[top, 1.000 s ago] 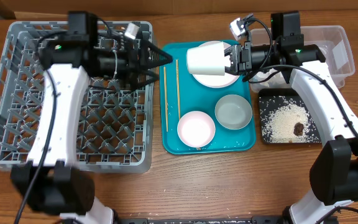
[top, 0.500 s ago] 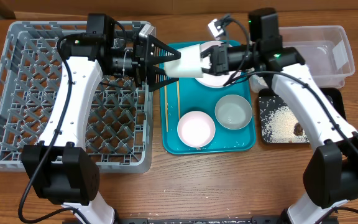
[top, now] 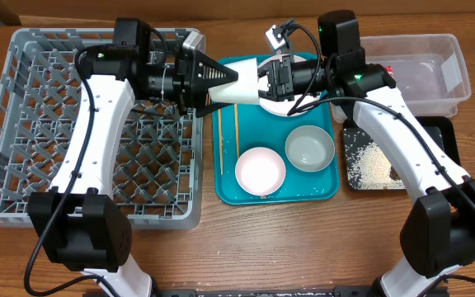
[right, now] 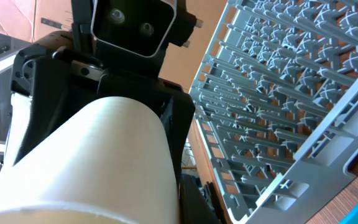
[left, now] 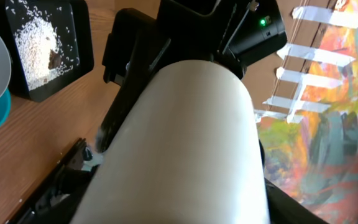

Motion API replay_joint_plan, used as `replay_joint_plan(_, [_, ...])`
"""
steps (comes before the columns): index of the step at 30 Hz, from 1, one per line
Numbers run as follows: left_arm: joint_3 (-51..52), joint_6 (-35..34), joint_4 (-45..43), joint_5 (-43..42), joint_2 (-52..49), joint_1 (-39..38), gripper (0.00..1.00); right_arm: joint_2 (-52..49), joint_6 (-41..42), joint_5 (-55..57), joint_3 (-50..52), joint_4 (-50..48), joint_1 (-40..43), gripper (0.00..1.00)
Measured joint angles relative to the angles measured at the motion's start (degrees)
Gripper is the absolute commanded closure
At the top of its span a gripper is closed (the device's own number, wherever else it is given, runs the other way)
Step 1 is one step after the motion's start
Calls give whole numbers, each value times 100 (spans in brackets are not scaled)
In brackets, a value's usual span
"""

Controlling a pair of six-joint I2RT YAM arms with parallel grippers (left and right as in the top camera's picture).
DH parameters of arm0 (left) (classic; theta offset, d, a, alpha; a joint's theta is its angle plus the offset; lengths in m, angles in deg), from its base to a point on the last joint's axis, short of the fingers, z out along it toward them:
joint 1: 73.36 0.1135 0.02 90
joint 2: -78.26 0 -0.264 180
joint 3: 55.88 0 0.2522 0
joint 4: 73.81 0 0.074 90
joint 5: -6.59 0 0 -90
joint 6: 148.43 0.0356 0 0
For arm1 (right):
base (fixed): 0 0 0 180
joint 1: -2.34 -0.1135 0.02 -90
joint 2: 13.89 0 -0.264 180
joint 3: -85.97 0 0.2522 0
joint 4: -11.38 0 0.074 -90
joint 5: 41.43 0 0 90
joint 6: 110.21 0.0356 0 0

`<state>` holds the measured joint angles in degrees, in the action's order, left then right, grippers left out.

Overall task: Sort waste into correct bins and load items into the dishwasher
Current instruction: 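Hand the white cup from the right gripper to the left gripper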

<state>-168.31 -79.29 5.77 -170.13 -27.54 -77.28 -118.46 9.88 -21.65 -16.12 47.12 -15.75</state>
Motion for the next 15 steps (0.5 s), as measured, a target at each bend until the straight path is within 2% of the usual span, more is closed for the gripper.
replay_joint_plan(8, [0, 0, -4, -37, 0, 15, 40, 0, 149, -24, 0, -85, 0, 96])
replay_joint_plan(15, [0, 0, -7, -57, 0, 33, 43, 0, 188, -55, 0, -96, 0, 96])
